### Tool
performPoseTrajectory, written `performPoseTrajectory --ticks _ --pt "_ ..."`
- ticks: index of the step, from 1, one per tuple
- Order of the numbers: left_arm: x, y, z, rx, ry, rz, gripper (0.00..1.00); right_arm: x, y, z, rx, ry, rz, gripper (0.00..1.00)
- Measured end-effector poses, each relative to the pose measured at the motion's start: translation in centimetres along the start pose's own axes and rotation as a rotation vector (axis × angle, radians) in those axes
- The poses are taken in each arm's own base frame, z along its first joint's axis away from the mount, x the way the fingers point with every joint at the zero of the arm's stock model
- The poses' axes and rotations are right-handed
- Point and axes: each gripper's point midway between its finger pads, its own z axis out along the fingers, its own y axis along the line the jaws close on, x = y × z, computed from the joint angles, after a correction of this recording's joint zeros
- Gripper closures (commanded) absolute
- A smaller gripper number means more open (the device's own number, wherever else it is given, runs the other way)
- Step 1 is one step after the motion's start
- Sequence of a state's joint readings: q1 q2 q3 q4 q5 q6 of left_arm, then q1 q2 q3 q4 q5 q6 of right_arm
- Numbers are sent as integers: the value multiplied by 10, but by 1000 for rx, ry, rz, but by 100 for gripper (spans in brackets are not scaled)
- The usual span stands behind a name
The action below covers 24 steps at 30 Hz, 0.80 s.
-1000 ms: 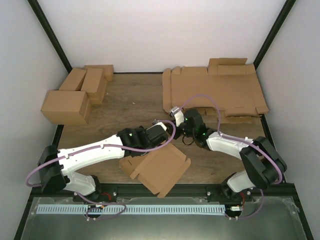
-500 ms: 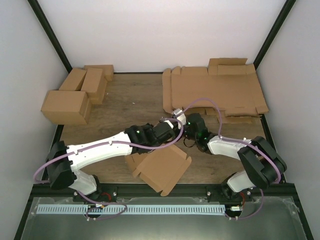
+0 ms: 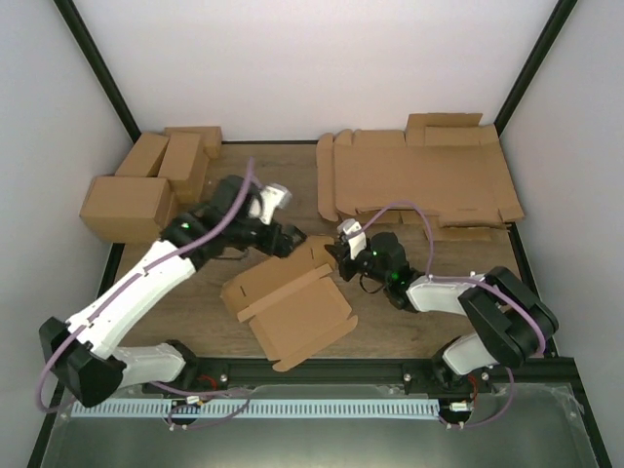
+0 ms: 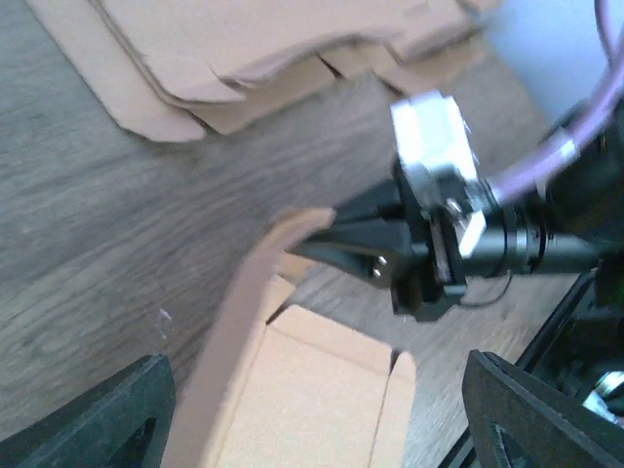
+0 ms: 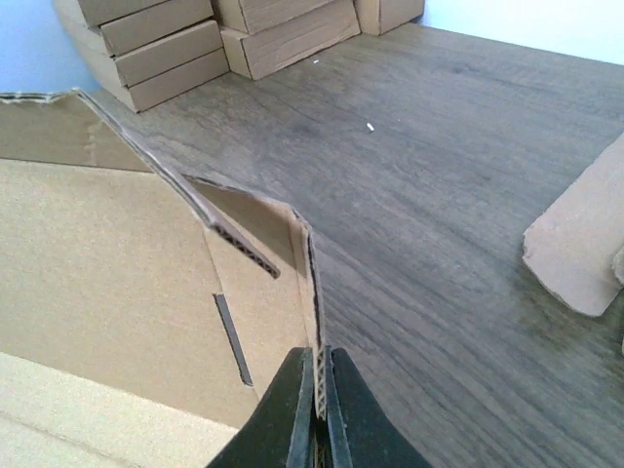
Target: Fold the paper box
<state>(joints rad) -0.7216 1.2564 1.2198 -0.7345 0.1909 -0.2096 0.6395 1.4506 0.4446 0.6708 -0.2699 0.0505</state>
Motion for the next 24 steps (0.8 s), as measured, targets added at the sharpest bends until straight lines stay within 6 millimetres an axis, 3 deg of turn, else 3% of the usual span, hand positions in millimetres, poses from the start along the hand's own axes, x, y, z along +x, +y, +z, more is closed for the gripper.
performPoseTrajectory --ticks 1,4,6,8,15,24 --pt "-5 4 -7 35 -18 -35 30 -1 -1 0 4 -6 -9 99" --pt "-19 47 -19 48 -75 -160 50 0 -3 4 10 -8 -24 99" --pt "-13 71 -14 55 -66 -222 59 2 -3 8 8 -7 -43 99" --pt "4 82 -2 82 -17 -252 65 -1 -4 10 8 -25 -70 99" --pt "60 71 36 248 158 -293 73 -19 -5 17 17 -73 -145 99" --pt "71 57 43 322 157 -273 76 -13 -5 20 24 -62 -148 99"
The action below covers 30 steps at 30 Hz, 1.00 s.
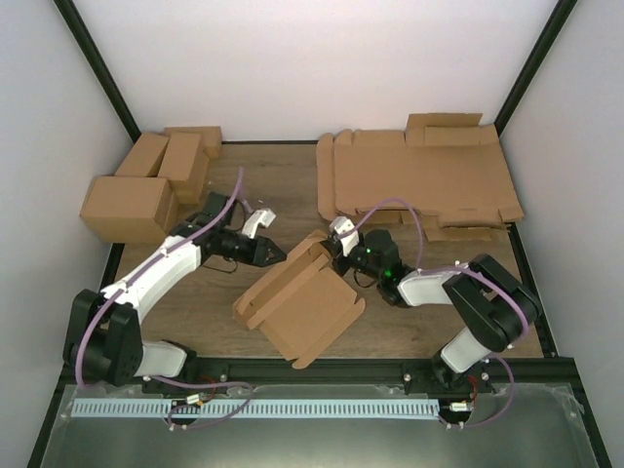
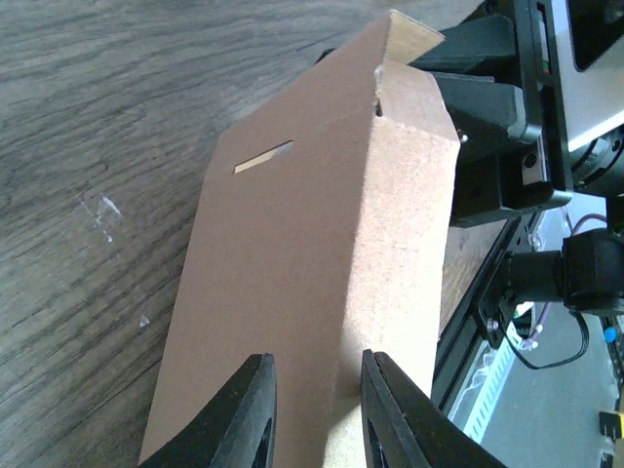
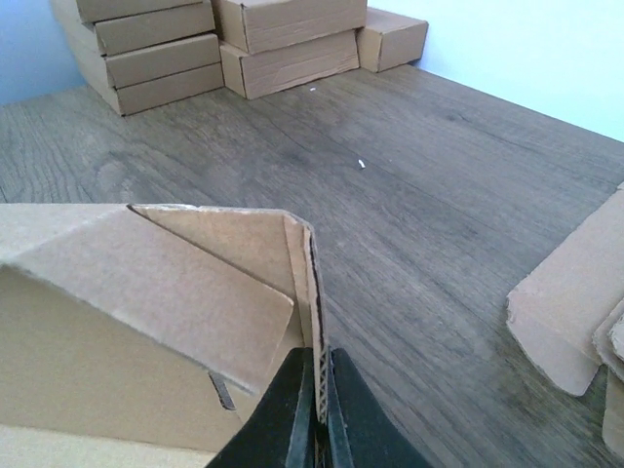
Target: Fold the paper box
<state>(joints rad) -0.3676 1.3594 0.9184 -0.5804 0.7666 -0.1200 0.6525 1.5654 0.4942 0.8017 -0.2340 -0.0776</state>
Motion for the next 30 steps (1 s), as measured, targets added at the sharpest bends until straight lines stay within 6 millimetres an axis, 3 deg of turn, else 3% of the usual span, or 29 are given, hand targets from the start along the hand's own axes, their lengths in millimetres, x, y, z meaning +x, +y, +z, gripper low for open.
performPoseTrajectory --ticks 8,15,30 --pt "13 -12 15 4 22 19 84 17 8 -4 33 41 37 97" --pt "17 -26 23 -21 19 36 82 19 22 -16 87 38 85 97" --pt "23 -41 41 -55 16 56 81 25 32 -29 114 34 188 93"
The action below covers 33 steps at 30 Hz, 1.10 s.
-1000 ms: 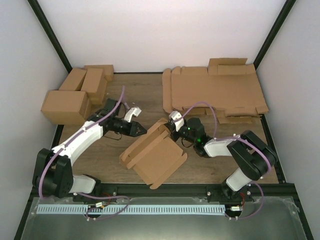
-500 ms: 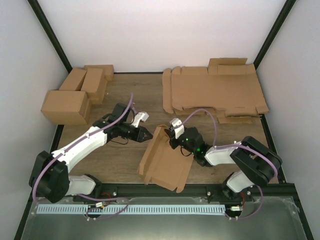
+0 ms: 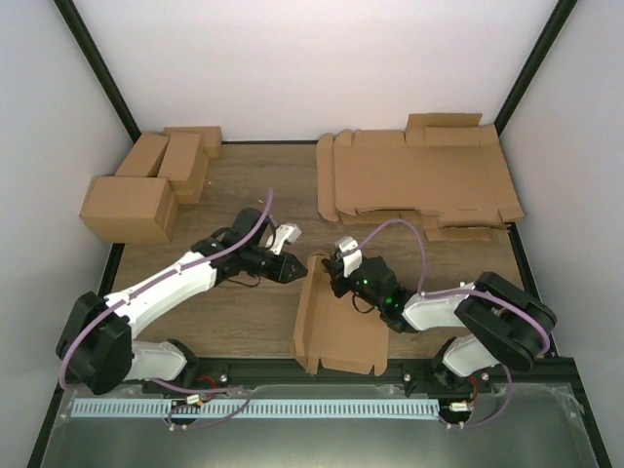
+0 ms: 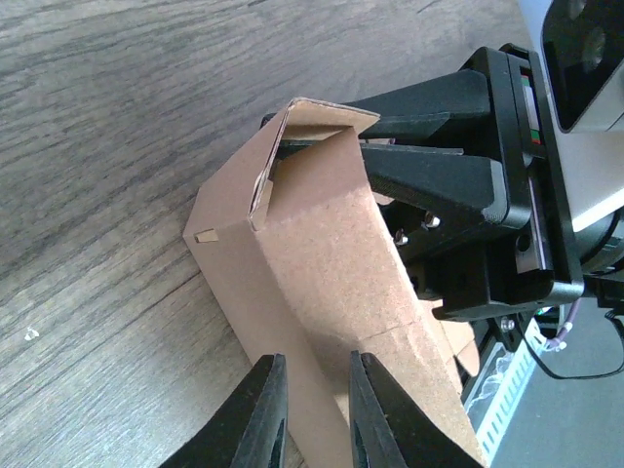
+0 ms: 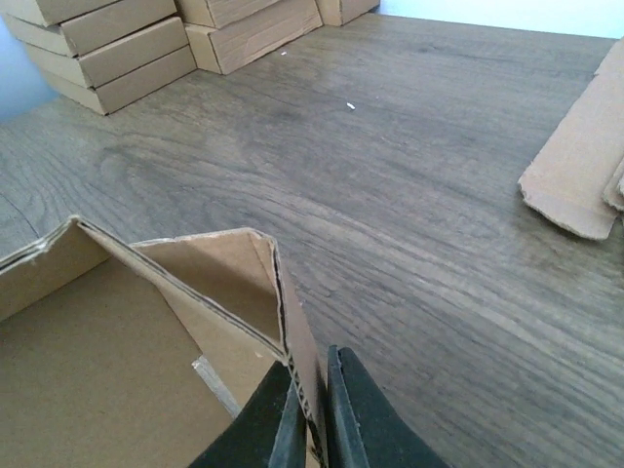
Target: Fold the paper box
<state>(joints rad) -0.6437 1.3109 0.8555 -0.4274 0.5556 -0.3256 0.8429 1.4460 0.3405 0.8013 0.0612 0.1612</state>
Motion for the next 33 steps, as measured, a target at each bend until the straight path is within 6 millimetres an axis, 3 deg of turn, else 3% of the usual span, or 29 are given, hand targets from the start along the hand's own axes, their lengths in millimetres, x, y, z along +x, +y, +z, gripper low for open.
performPoseTrajectory --ticks 13,23,33 --pt "2 -6 16 -17 17 -2 73 13 1 -15 23 4 105 92" --pt "-14 -18 25 6 -27 -16 61 39 -2 -24 37 55 176 92" --pt "-22 -17 31 12 -54 -49 55 42 -3 -25 41 66 176 95"
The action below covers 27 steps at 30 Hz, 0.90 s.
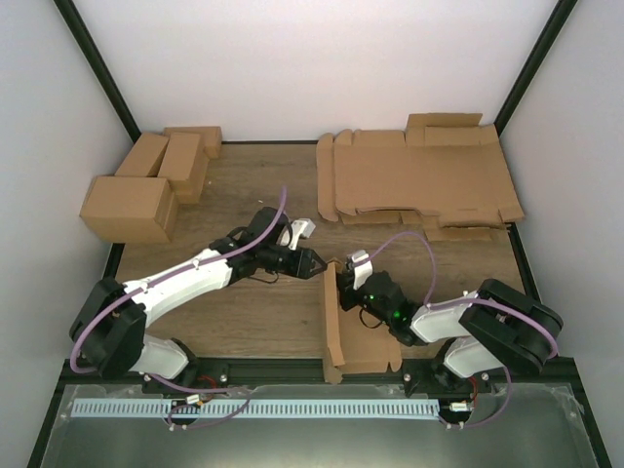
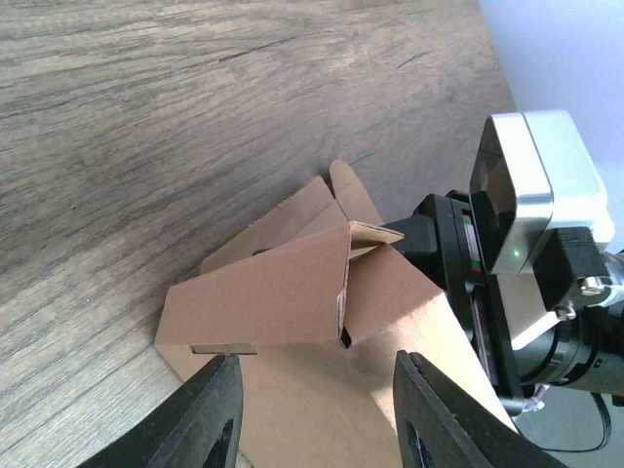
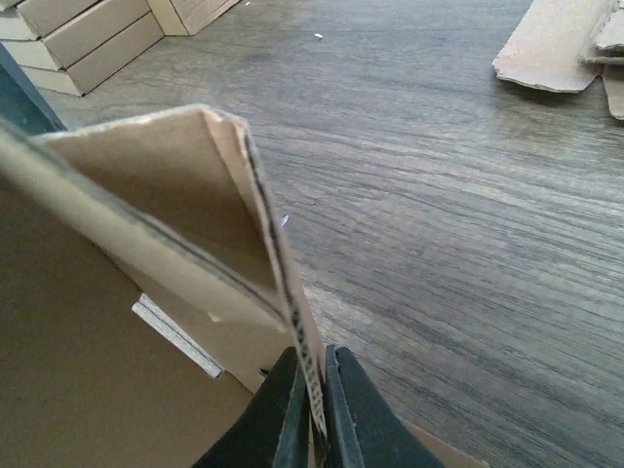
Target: Fold the paper box
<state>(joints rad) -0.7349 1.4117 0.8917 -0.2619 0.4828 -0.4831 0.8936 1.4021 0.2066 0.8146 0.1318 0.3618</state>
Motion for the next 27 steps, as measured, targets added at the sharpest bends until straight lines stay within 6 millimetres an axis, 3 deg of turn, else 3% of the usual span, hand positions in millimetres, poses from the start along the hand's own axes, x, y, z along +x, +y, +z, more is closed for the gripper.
performPoseTrajectory --ticks 8,12,18,27 --pt "0 1 6 15 7 -11 61 2 -1 1 6 14 -4 96" --pt "0 0 10 29 12 -9 53 3 -1 1 9 21 -8 98" --pt "-1 3 10 12 3 -10 51 2 3 5 20 37 -31 98" --pt "1 1 9 14 9 -7 72 5 11 9 60 53 -80 95"
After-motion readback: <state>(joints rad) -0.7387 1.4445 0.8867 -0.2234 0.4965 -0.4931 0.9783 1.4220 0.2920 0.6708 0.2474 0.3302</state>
